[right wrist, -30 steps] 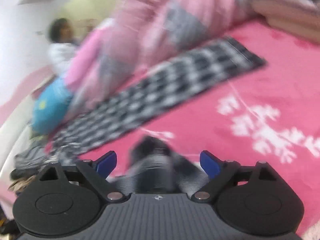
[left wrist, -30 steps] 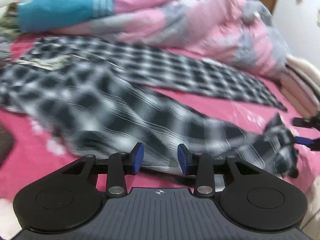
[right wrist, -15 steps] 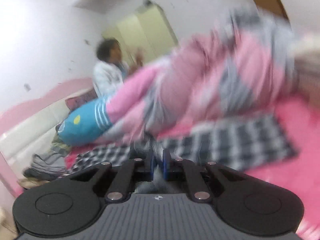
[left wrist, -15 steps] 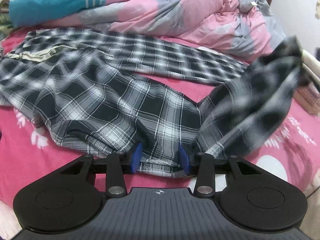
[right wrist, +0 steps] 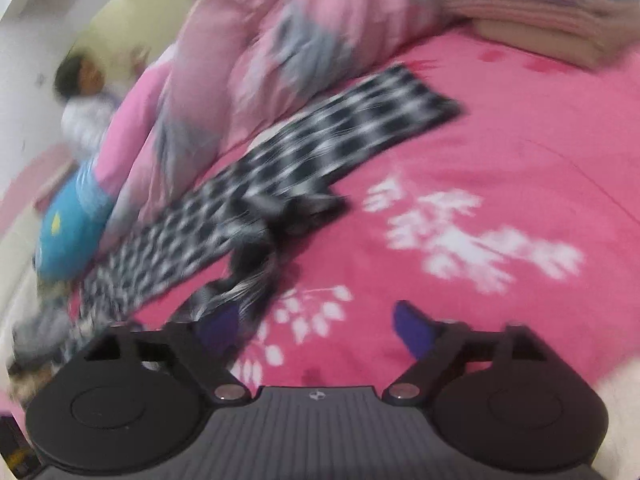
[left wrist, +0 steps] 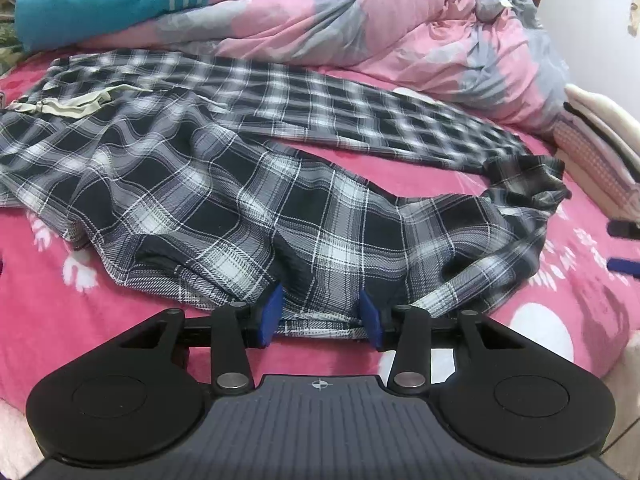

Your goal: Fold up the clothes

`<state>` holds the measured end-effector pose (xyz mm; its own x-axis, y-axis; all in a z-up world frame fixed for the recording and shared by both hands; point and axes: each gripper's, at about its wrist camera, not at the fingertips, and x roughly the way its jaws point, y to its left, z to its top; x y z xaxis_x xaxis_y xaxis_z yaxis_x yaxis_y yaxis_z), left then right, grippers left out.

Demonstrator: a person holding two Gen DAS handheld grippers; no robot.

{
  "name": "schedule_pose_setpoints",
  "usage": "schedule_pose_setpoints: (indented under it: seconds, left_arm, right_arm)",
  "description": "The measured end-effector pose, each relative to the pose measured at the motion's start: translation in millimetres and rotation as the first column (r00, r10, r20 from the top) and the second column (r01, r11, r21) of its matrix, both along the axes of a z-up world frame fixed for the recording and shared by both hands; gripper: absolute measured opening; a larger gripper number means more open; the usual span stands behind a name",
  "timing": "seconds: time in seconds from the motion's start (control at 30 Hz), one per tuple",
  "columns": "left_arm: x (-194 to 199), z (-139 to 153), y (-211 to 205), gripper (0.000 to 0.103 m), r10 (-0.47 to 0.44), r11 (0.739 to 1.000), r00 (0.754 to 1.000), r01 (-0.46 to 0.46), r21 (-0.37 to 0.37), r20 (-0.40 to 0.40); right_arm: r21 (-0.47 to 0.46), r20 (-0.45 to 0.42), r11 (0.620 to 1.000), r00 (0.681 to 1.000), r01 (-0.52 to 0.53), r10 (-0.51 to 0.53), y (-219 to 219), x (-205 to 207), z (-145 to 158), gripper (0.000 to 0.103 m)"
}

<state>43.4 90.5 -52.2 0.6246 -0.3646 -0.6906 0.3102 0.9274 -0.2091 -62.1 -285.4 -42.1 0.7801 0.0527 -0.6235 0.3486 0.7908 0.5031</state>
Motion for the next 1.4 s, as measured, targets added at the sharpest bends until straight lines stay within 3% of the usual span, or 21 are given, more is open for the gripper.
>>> schedule_pose_setpoints:
  seconds: [0.1,0.23,0.3,0.37,0.43,0.6,0.7,0.73,0.8,0.9,0.93,1.03,1.13,1.23,1.3,1.4]
  left_arm:
    - [-0.7,-0.1,-1.7,0.044,0.006,1.000,1.000,-0.006,0.013,0.003]
    - [-1.3,-0.2,-2.1,0.044,0.010,1.000,1.000,-0.010,0.020,0.003]
    - [-1.4,-0.3,-2.5,0.044,0.011,1.000,1.000,-0.011,0.021,0.002]
    - [-1.5,-1.1,-3.5,0.044,0.010,1.000,1.000,-0.010,0.024,0.003]
    - [-1.7,-1.4,-4.3,0.044,0.007,1.000,1.000,-0.007,0.029,0.004]
    - [-2.5,-0.8,-8.0,0.045,-0.001,0.998,1.000,0.001,0.059,0.007]
    - [-2.0,-1.2,-8.7,0.046,-0.002,0.998,1.000,0.001,0.062,0.007]
    - [-1.8,-1.1,-8.4,0.046,-0.003,0.998,1.000,0.002,0.062,0.007]
    - [-1.5,-1.1,-6.9,0.046,-0.006,0.998,1.000,0.006,0.059,0.007]
    - [-0.9,-2.1,-4.0,0.046,-0.012,0.999,1.000,0.012,0.047,0.007]
    - [-0.6,-2.3,-3.5,0.047,-0.015,0.999,1.000,0.015,0.045,0.008]
    - [-0.4,-3.5,-2.3,0.048,-0.025,0.999,1.000,0.024,0.037,0.011]
    - [-1.5,-3.1,-3.3,0.048,-0.032,0.999,0.999,0.031,0.044,0.018]
    - [-5.8,0.4,-4.7,0.048,-0.031,0.997,0.999,0.028,0.066,0.042]
    - [-14.5,8.1,-8.4,0.048,-0.049,0.994,0.994,0.038,0.103,0.102]
    - [-30.9,21.1,-26.2,0.049,-0.172,0.976,0.961,0.137,0.166,0.215]
  right_arm:
    - [-0.082,0.028,0.995,0.997,-0.065,0.068,12.6,20.7,10.1,0.094]
    - [-0.114,0.118,0.991,0.989,-0.072,0.086,11.0,43.0,15.5,0.090]
    - [-0.127,0.093,0.989,0.991,-0.080,0.092,11.1,60.5,15.5,0.066]
    - [-0.129,0.043,0.985,0.992,-0.111,0.118,13.7,81.2,14.8,0.028]
    - [-0.126,0.031,0.981,0.988,-0.148,0.153,17.5,106.4,16.8,0.019]
    - [-0.131,0.027,0.963,0.970,-0.234,0.240,30.4,186.0,20.8,0.019]
    - [-0.124,-0.040,0.953,0.961,-0.278,0.275,38.8,222.7,7.7,0.036]
    - [-0.097,-0.029,0.957,0.962,-0.272,0.270,35.8,222.0,7.6,0.042]
    - [-0.034,0.015,0.967,0.968,-0.251,0.252,27.2,215.7,9.0,0.042]
    - [0.159,0.244,0.976,0.964,-0.146,0.104,-10.2,160.4,19.3,0.054]
    - [0.216,0.277,0.971,0.960,-0.099,0.036,-22.7,140.1,18.4,0.055]
    - [0.295,0.242,0.955,0.965,0.024,-0.099,-46.8,91.9,7.7,0.056]
    - [0.350,0.138,0.934,0.983,0.067,-0.122,-50.7,71.4,-15.0,0.055]
    - [0.406,0.062,0.911,0.992,0.072,-0.106,-45.0,77.0,-37.8,0.055]
    - [0.429,0.052,0.902,0.995,0.055,-0.085,-40.2,89.5,-45.1,0.055]
    - [0.436,0.080,0.899,0.994,0.030,-0.072,-39.0,107.7,-46.3,0.047]
